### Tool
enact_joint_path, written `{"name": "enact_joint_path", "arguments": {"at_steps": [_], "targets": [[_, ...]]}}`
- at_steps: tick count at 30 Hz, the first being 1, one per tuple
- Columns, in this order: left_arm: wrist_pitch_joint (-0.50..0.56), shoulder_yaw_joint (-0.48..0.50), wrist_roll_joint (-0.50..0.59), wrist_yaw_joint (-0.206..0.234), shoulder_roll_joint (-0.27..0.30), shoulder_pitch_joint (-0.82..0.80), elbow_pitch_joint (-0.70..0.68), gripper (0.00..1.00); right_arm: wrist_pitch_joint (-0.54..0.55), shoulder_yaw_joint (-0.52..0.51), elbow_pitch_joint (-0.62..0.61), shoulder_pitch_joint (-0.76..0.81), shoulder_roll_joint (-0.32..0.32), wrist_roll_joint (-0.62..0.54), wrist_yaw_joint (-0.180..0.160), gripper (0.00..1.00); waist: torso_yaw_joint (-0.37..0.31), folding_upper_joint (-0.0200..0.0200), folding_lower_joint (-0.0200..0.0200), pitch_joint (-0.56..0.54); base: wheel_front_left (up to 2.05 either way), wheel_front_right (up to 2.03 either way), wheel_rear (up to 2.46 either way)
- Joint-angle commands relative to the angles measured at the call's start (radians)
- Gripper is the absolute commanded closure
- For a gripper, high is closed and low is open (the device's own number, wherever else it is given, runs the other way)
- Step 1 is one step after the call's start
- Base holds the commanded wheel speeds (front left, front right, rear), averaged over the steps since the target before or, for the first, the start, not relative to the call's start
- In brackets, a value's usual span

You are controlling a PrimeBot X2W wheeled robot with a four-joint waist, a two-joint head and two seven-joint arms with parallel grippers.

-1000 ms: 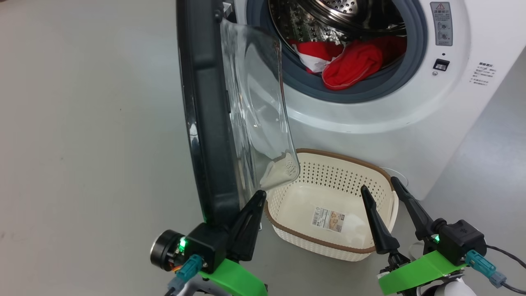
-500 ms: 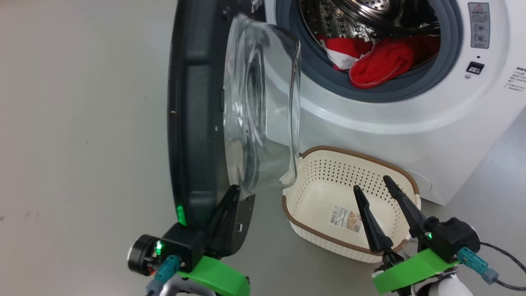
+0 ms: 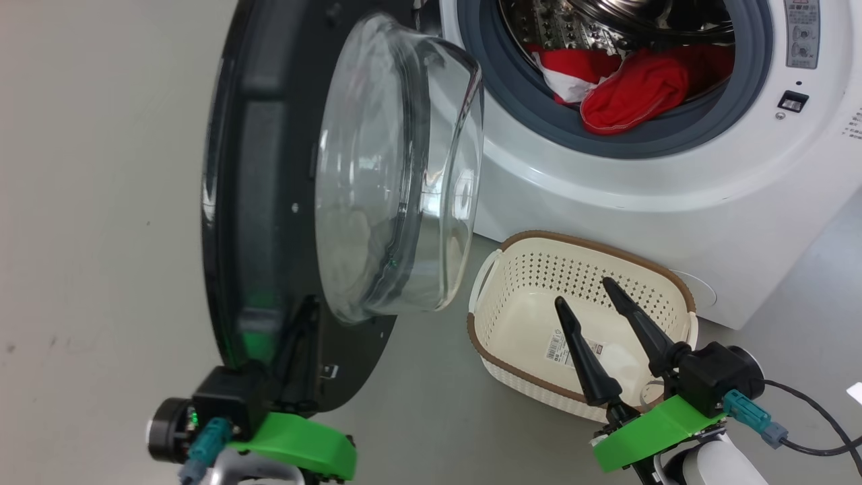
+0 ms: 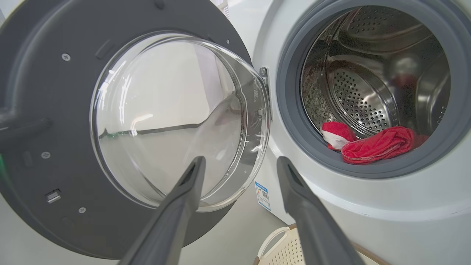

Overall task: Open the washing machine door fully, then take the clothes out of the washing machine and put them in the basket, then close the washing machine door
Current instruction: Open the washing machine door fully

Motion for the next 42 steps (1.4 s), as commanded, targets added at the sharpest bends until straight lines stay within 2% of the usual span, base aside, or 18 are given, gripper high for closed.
{"name": "enact_joint_path", "arguments": {"at_steps": [1, 13, 21, 42], "targets": [[-0.011, 0.057, -0.009, 0.017, 0.032, -0.016, -0.017, 1.00, -0.006, 0.027, -0.020, -0.029, 0.004, -0.010, 0.003, 0.00, -0.001, -0.0001, 0.0000, -0.001, 0.00, 0.00, 0.00], [-0.050, 0.178, -0.061, 0.044, 0.083, -0.050, 0.047, 1.00, -0.006, 0.017, -0.020, -0.011, 0.004, -0.039, 0.003, 0.00, -0.006, -0.0001, 0.0000, 0.009, 0.00, 0.00, 0.00], [-0.110, 0.248, -0.129, 0.026, 0.080, -0.109, 0.120, 1.00, -0.006, 0.015, -0.022, -0.007, 0.004, -0.054, 0.003, 0.00, -0.011, -0.0001, 0.0000, 0.013, 0.00, 0.00, 0.00], [-0.166, 0.349, -0.167, -0.016, 0.121, -0.255, 0.376, 1.00, -0.006, -0.010, -0.044, 0.025, -0.002, -0.084, 0.003, 0.00, -0.038, -0.0001, 0.0000, 0.027, 0.00, 0.00, 0.00]]}}
